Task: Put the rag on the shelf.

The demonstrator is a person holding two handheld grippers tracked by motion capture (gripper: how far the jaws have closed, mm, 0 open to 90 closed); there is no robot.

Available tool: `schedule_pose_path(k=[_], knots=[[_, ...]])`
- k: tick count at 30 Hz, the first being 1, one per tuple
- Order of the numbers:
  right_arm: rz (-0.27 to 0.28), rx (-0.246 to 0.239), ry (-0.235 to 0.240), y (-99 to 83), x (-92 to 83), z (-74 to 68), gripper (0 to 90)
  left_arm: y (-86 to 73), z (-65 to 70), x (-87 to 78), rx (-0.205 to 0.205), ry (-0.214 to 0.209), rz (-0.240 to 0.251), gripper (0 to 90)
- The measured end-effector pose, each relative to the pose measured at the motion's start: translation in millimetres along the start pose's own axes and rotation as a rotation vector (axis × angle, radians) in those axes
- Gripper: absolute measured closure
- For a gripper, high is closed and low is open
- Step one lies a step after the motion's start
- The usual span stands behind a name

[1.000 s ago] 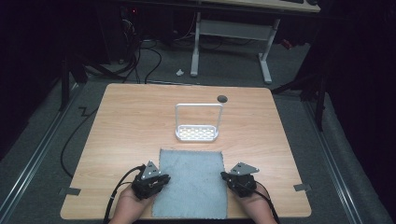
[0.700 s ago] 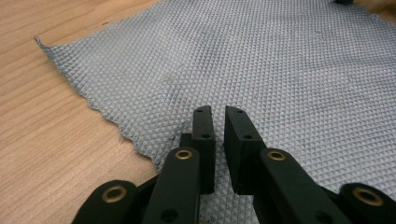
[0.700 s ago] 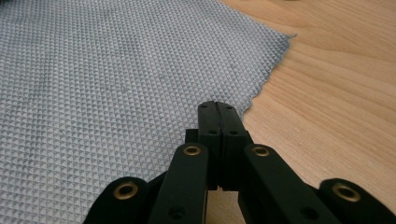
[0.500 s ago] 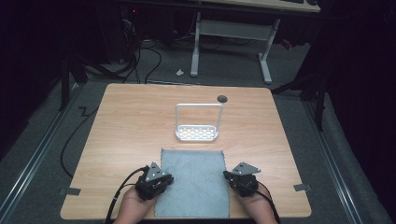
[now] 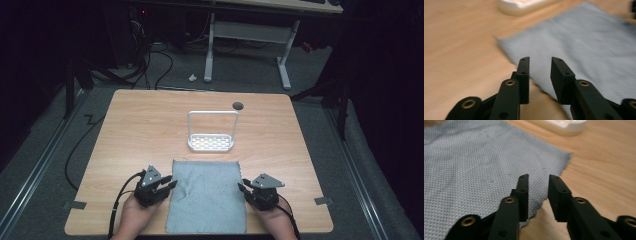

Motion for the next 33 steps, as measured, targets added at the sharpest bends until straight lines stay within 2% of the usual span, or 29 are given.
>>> schedule_pose_path(k=[2,6,7,9,12,17,19,22,24,26,29,33], knots=[[0.015,-0.007,-0.009,0.2,-1.7,2.3,69.3,8.2,-10.4,4.2,-0.023,0.028,0.007,67.5],[0.035,0.011,-0.021,-0.4,-3.4,8.5,65.6,17.7,-22.3,24.5,-0.045,0.074,-0.049,66.4],[0.036,0.017,-0.021,-0.6,-3.7,9.7,65.5,18.9,-25.3,29.5,-0.061,0.072,-0.056,66.5],[0.04,0.018,-0.019,-1.3,-4.1,11.8,65.5,20.7,-29.4,38.2,-0.063,0.094,-0.07,65.7],[0.04,0.031,-0.017,-2.3,-4.4,14.0,64.8,22.1,-33.1,48.5,-0.084,0.096,-0.08,66.3],[0.036,0.033,-0.008,-3.3,-1.4,14.9,60.9,21.3,-33.7,58.7,-0.095,0.096,-0.093,69.3],[0.033,0.028,-0.001,-2.9,0.6,13.8,60.4,20.0,-32.8,60.1,-0.096,0.099,-0.084,72.2],[0.032,0.027,0.005,-1.0,4.1,11.8,58.7,18.8,-31.5,61.2,-0.125,0.084,-0.068,76.6],[0.037,0.054,0.001,2.9,8.3,13.7,58.8,17.6,-31.3,61.2,-0.125,0.081,-0.062,81.2],[0.028,0.08,-0.009,10.1,15.6,19.5,59.5,16.5,-31.6,60.6,-0.142,0.073,-0.06,87.4],[0.013,0.144,-0.012,19.4,29.6,31.7,61.9,16.4,-31.5,60.5,-0.141,0.067,-0.06,88.6],[-0.058,0.194,-0.031,25.5,54.6,45.5,63.6,16.2,-31.1,60.2,-0.137,0.055,-0.06,88.6]])
Point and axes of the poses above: each handheld gripper's, and its own axes: x roughly forward along the jaws, y roughly out of its top, z roughly to its right, the point moved 2 cm from there along x, roughly forward along the jaws, and after that the axes turned 7 degrees about z, right-handed, at the moved point
